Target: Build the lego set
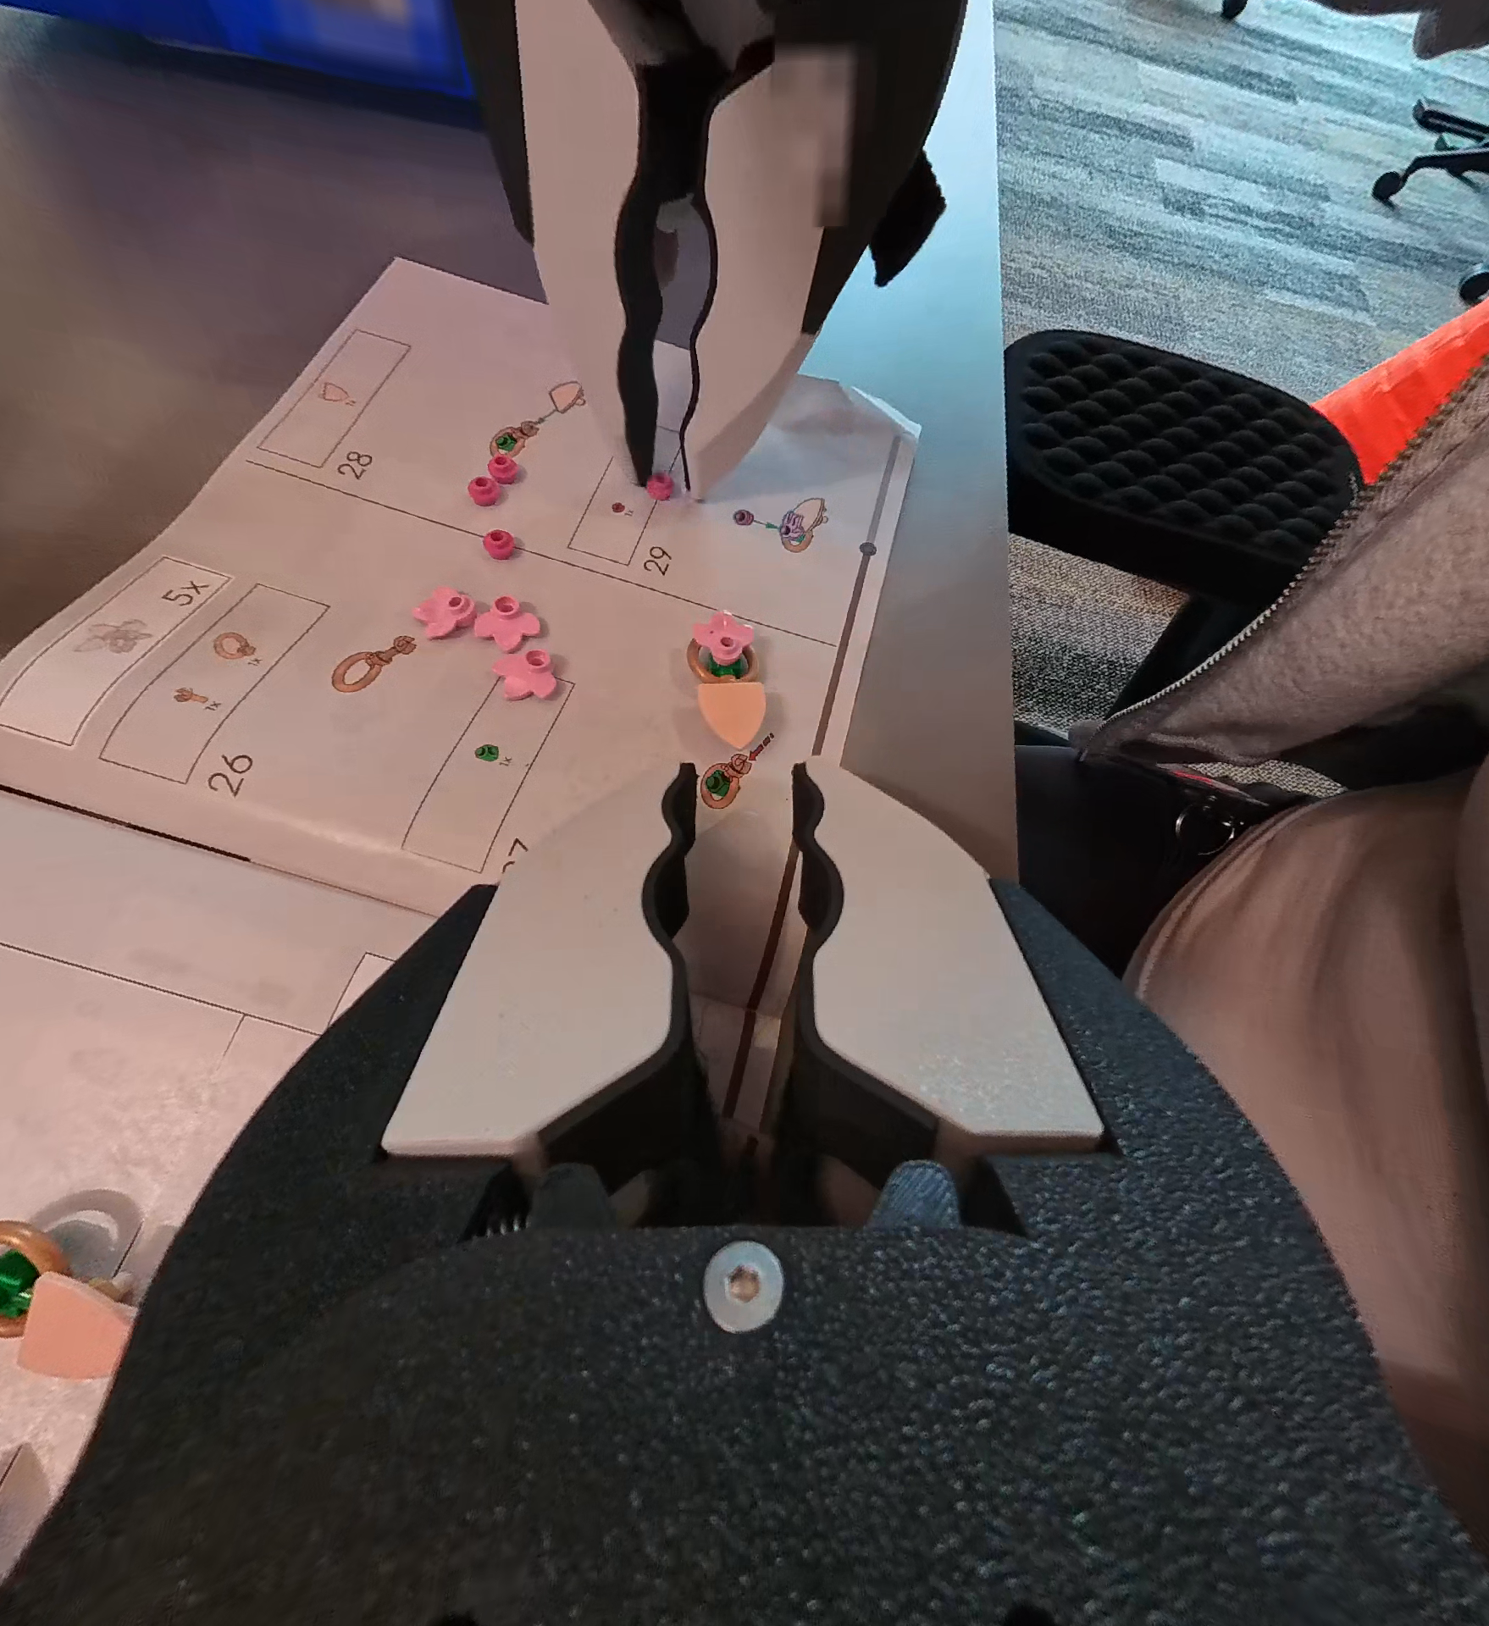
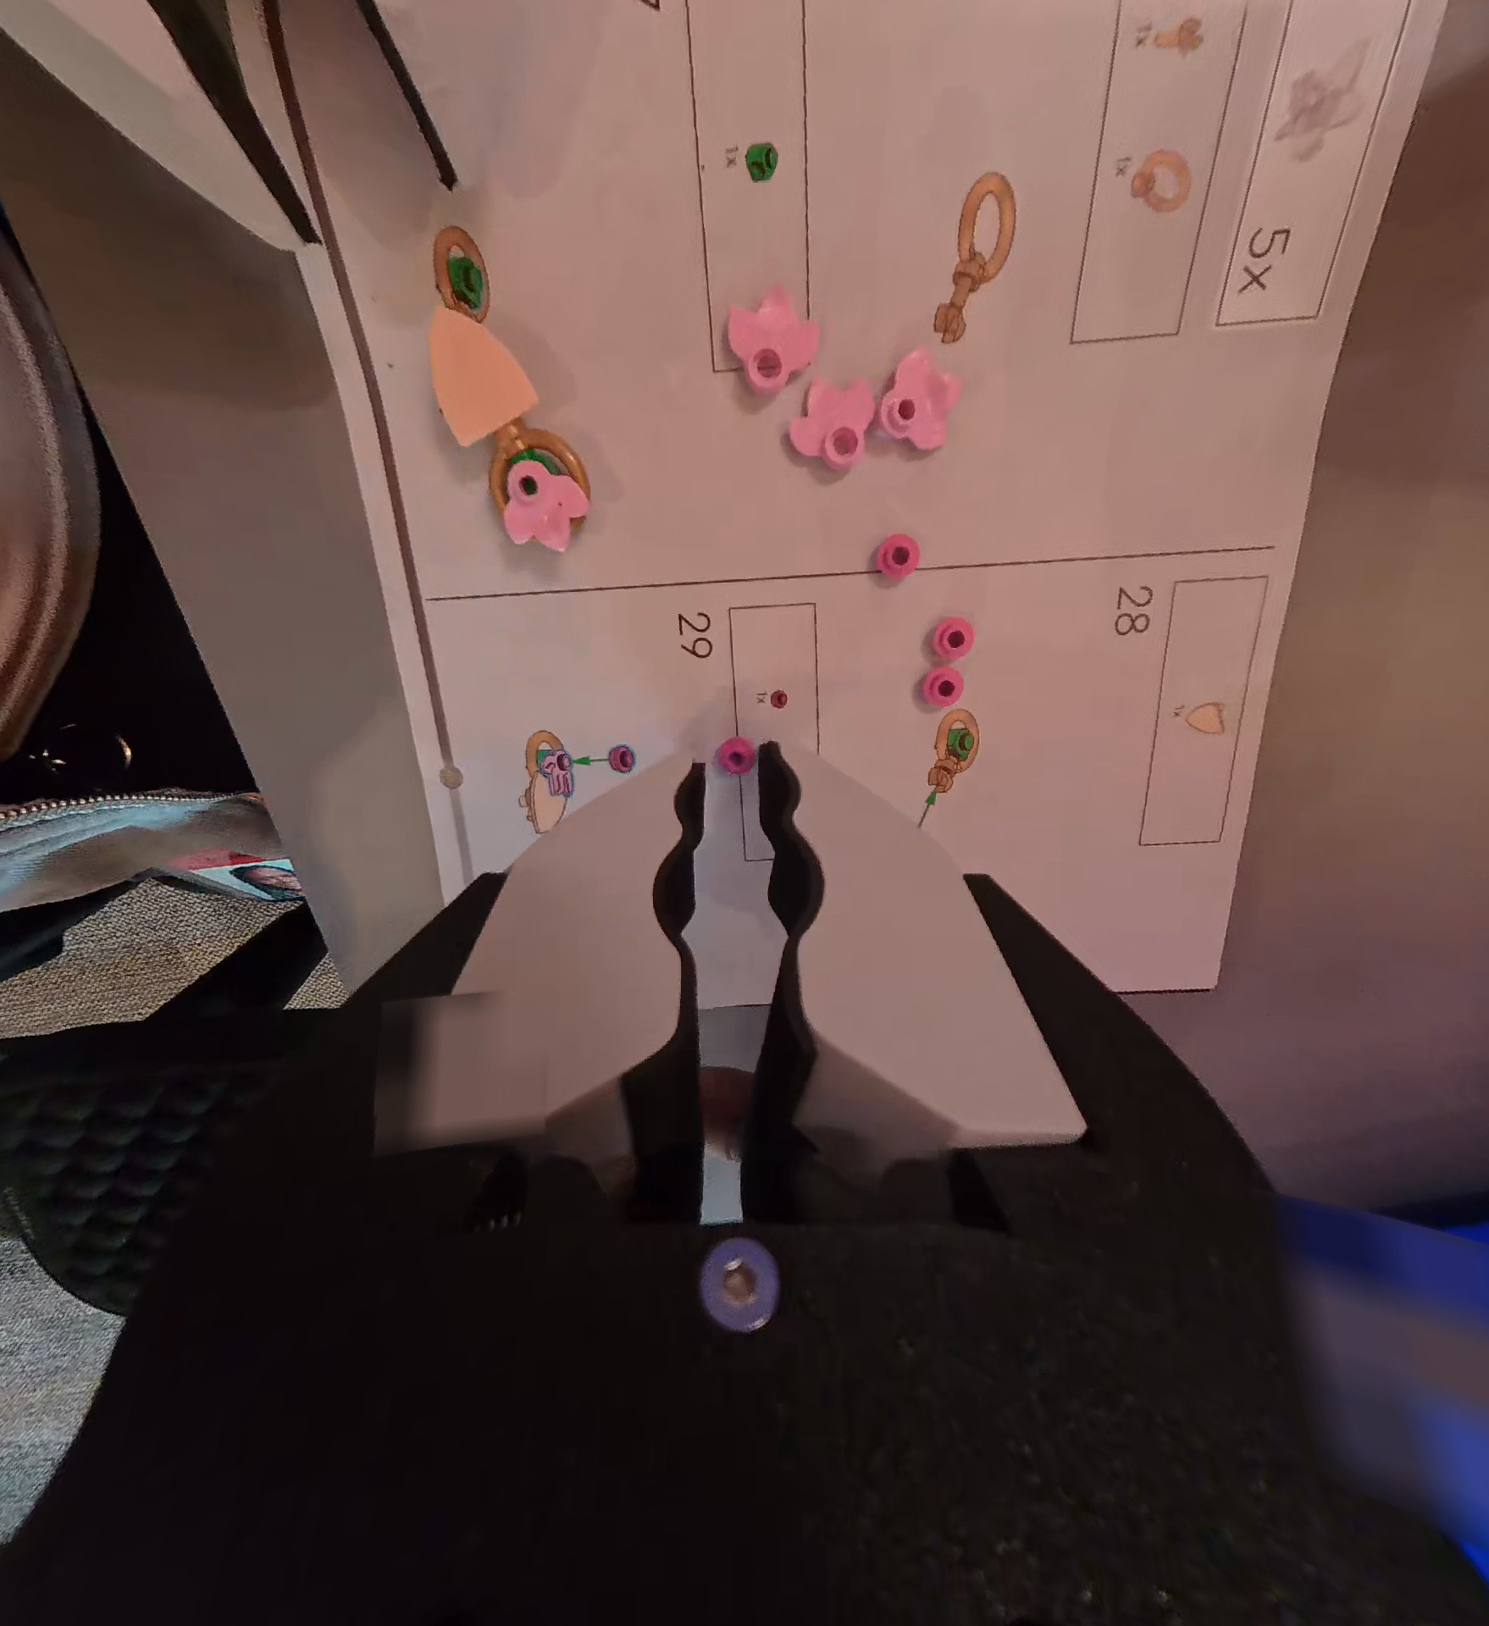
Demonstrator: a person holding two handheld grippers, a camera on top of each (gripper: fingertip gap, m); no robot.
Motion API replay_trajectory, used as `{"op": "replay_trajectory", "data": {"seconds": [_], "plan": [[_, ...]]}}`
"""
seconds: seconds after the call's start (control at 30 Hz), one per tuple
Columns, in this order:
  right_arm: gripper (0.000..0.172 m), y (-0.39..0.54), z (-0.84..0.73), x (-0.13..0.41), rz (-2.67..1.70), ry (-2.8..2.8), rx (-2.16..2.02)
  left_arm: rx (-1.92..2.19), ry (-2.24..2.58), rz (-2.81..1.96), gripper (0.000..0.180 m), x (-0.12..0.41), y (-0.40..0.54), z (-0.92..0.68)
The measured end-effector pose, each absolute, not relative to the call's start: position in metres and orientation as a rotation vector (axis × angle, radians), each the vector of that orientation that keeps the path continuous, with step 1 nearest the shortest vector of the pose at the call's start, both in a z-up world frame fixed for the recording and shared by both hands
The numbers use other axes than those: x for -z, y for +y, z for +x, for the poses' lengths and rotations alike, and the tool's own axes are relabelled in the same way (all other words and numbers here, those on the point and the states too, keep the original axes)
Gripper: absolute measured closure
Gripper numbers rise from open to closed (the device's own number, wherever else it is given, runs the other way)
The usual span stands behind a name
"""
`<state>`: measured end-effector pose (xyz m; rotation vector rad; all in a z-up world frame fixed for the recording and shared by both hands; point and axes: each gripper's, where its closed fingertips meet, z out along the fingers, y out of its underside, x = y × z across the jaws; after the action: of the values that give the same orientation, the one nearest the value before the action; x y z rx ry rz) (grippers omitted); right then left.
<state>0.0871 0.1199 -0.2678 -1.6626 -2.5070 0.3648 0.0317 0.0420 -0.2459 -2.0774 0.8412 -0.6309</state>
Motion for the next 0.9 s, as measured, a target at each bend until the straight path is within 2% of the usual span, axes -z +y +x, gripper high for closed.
{"op": "replay_trajectory", "data": {"seconds": [0.9], "plan": [[0.166,0.1208,0.0857,0.2679,-1.684,-2.545,-0.354,0.639,0.840,-2.080,0.160,0.2461,0.0417,0.0319]]}}
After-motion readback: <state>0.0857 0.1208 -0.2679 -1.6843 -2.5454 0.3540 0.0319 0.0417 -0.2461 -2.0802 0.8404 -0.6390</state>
